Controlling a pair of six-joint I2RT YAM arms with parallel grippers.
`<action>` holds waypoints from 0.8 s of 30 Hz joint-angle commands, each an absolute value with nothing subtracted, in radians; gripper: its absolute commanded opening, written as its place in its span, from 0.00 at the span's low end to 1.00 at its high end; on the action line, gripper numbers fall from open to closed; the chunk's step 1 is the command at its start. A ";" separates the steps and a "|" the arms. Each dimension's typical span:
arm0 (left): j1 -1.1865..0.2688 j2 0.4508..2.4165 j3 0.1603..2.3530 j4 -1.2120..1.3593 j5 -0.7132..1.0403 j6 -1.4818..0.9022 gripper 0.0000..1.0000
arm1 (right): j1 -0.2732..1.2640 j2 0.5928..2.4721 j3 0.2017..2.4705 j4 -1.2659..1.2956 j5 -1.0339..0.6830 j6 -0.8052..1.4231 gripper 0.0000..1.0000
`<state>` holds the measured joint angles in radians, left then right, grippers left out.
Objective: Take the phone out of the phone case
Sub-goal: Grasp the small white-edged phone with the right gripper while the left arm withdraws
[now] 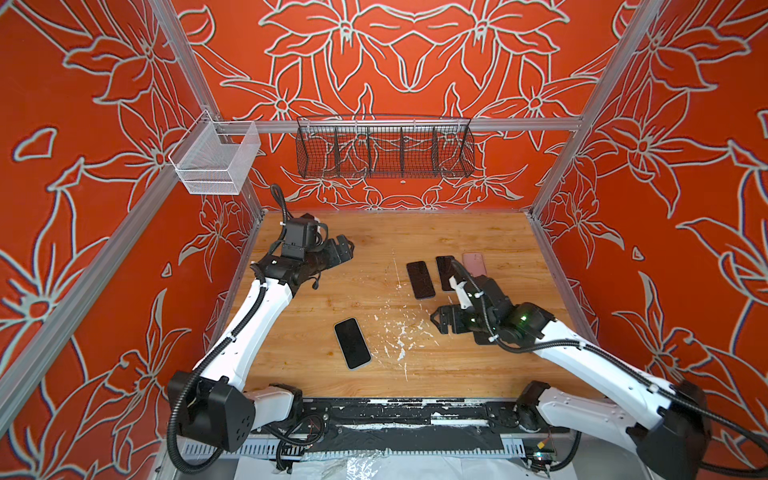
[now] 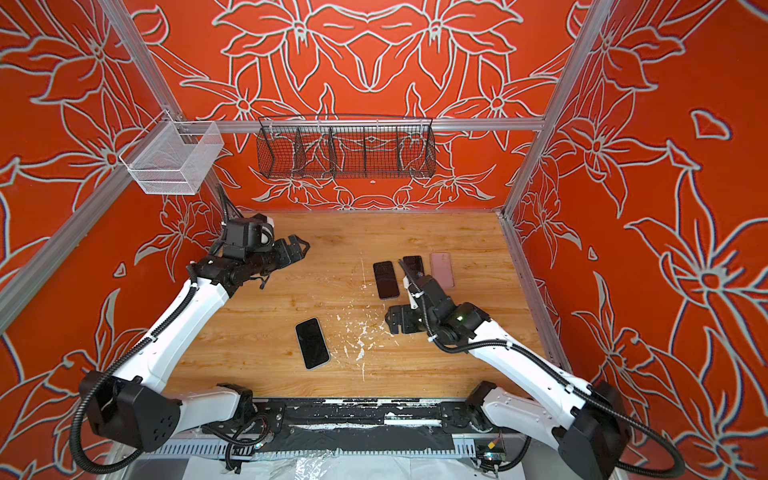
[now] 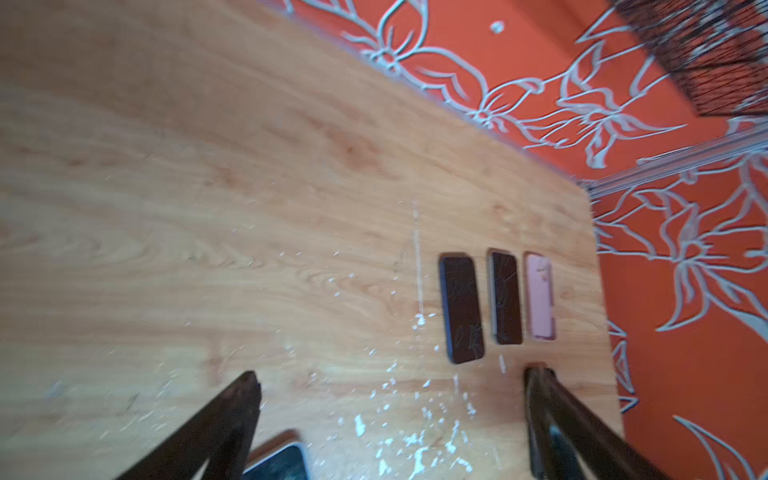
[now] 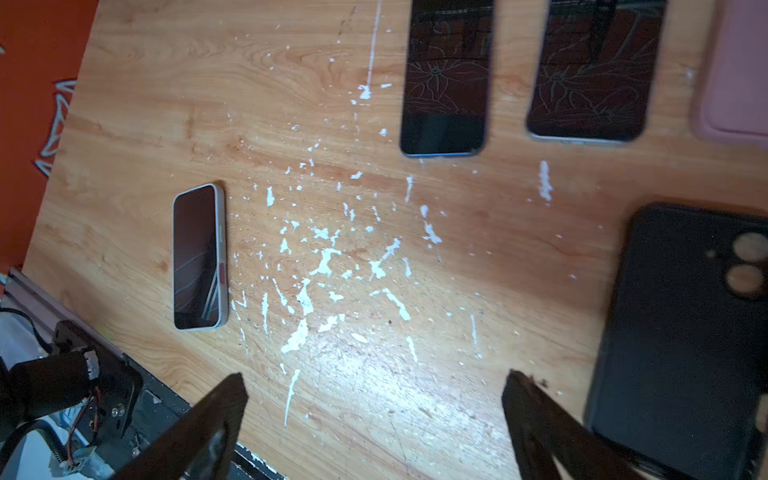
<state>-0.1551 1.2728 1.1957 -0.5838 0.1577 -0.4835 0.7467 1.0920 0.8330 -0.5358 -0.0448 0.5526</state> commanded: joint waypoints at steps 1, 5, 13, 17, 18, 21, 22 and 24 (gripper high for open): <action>-0.127 1.287 1.194 -0.722 0.160 -0.335 0.97 | 0.836 1.160 0.892 -0.520 0.110 0.576 0.98; -0.034 1.336 1.184 -0.724 0.229 -0.341 0.97 | 0.953 1.300 0.989 -0.504 0.196 0.599 0.98; 0.073 1.327 1.143 -0.684 0.284 -0.364 0.97 | 1.137 1.577 1.206 -0.486 0.277 0.673 0.98; 0.115 1.319 1.130 -0.671 0.313 -0.381 0.97 | 1.210 1.749 1.335 -0.498 0.298 0.711 0.98; 0.127 1.318 1.125 -0.669 0.315 -0.382 0.97 | 1.226 1.793 1.372 -0.505 0.300 0.723 0.98; 0.171 1.331 1.122 -0.678 0.326 -0.383 0.97 | 1.257 1.902 1.451 -0.505 0.274 0.740 0.98; 0.190 1.337 1.120 -0.678 0.339 -0.384 0.97 | 1.262 1.928 1.465 -0.504 0.264 0.748 0.98; 0.218 1.344 1.117 -0.677 0.350 -0.385 0.97 | 1.266 1.959 1.471 -0.488 0.244 0.763 0.98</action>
